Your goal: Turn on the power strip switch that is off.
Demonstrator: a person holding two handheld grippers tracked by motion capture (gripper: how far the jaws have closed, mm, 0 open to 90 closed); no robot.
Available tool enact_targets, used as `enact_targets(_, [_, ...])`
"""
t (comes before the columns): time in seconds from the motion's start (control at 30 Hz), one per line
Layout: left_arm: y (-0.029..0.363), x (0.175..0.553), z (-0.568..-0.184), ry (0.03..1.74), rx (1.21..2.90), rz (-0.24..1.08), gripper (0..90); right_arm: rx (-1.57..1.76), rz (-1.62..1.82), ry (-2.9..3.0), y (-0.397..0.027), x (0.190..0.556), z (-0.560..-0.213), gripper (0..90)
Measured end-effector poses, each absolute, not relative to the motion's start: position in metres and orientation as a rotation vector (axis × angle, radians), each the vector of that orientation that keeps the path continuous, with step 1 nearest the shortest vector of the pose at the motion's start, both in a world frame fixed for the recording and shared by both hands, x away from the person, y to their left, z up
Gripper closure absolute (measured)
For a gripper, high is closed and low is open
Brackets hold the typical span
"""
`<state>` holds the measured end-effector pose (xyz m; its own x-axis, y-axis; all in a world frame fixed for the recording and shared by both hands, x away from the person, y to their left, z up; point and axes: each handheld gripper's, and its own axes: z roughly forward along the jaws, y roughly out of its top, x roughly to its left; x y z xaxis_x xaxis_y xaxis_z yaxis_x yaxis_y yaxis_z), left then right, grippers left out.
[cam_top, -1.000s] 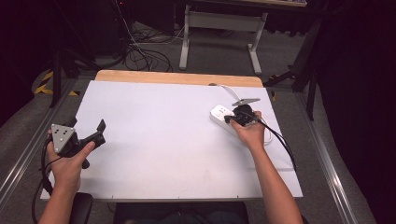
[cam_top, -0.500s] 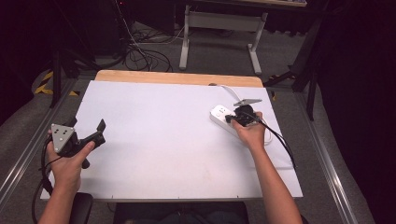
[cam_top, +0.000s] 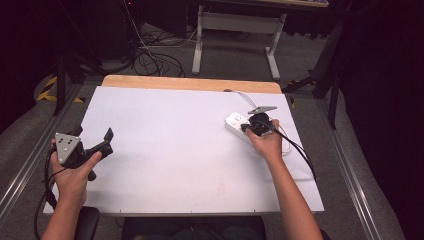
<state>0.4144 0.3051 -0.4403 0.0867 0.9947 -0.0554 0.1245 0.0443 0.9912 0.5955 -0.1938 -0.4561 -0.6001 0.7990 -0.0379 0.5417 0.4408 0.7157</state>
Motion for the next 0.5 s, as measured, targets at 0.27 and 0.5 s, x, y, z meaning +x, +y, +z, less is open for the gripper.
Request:
enact_targets(0.27, [0.3056,0.4142,-0.4403,1.255,1.302,1.046,7.2,1.14,0.958,2.328,-0.1941,0.5957,-0.4561,90.0])
enact_targets(0.5, [0.3057,0.4142,-0.4404,1.254,1.305,1.047,7.2,1.142,0.959,2.329,-0.1943,0.5959,-0.456,90.0])
